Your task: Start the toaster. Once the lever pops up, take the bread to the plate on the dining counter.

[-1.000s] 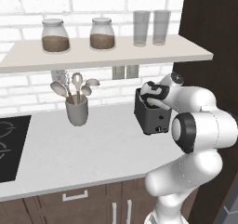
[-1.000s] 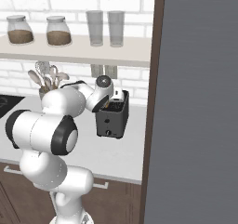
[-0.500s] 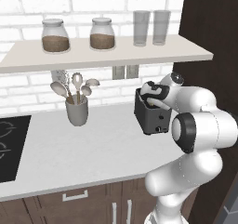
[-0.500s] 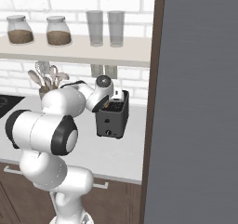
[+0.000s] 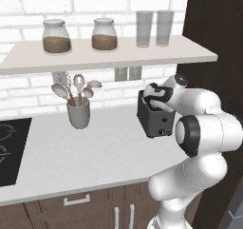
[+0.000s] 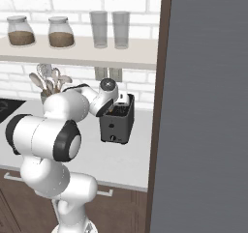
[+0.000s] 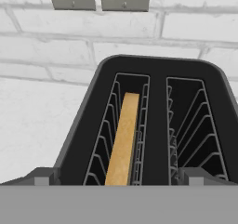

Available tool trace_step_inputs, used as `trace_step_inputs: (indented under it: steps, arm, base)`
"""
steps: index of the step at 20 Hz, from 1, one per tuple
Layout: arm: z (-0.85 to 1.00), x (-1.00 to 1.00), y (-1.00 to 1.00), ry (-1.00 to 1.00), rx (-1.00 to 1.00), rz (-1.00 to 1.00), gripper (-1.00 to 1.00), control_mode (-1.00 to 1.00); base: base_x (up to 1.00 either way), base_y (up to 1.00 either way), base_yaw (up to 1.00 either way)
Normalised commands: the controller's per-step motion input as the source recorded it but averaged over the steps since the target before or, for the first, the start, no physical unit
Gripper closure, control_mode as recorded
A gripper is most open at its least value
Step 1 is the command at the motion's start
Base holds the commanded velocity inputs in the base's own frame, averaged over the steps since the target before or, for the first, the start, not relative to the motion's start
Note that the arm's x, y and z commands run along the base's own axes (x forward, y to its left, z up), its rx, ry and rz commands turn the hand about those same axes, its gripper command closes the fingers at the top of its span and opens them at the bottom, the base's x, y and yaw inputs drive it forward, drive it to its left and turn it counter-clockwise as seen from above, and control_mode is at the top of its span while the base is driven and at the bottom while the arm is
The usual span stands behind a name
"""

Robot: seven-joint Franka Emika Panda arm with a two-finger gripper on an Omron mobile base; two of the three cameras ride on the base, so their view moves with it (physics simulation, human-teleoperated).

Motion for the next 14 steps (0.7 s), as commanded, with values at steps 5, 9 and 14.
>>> trace_step_inputs:
  steps: [5,9,14]
  arm:
    - [0.00,0.00,0.00,0.00,0.00,0.00,-1.00,-1.00]
    - [0.00,0.00,0.00,0.00,0.00,0.00,-1.00,-1.00]
    - [0.00,0.00,0.00,0.00,0.00,0.00,-1.00,-1.00]
  base:
    - [0.00,0.00,0.00]
    - [0.00,0.00,0.00]
    - [0.00,0.00,0.00]
